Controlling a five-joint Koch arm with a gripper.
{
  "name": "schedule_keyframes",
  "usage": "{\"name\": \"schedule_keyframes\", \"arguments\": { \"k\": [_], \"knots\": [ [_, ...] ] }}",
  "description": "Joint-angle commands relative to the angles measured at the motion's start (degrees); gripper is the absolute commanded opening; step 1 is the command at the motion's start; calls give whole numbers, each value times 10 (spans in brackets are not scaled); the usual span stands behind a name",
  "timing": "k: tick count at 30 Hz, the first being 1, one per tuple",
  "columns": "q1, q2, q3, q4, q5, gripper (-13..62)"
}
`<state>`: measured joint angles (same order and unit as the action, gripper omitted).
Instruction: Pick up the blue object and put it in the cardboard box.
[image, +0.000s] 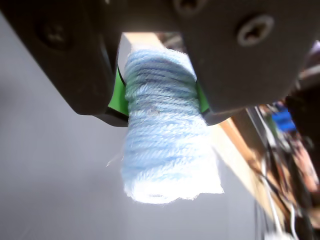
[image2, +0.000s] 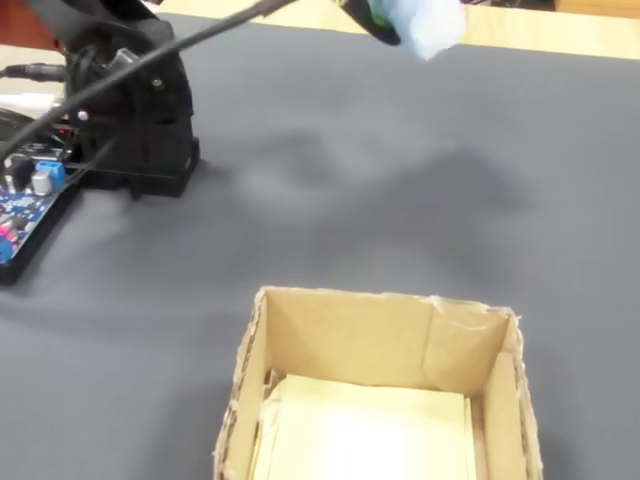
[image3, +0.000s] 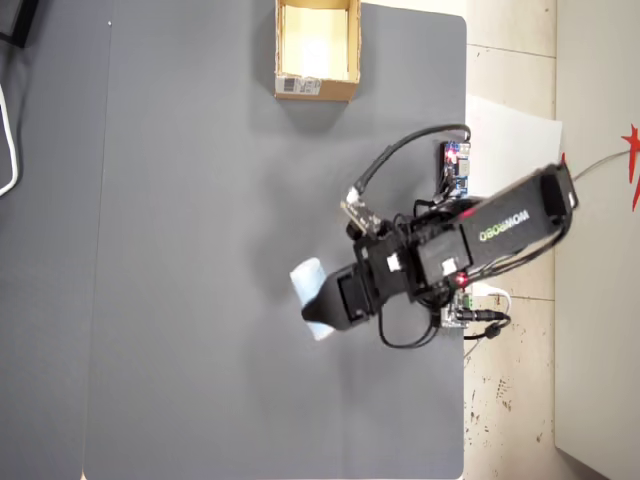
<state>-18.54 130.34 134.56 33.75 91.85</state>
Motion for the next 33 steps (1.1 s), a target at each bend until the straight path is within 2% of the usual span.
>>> {"name": "schedule_keyframes", "arguments": {
  "k": [1,5,14,25,33],
  "knots": [
    [6,37,-23,-57,-4,109],
    [112,51,25,-179,-34,109],
    [251,52,49,-269,-104,111],
    [452,52,44,-293,-207,111],
    [555,47,45,-286,-214,111]
  ]
}}
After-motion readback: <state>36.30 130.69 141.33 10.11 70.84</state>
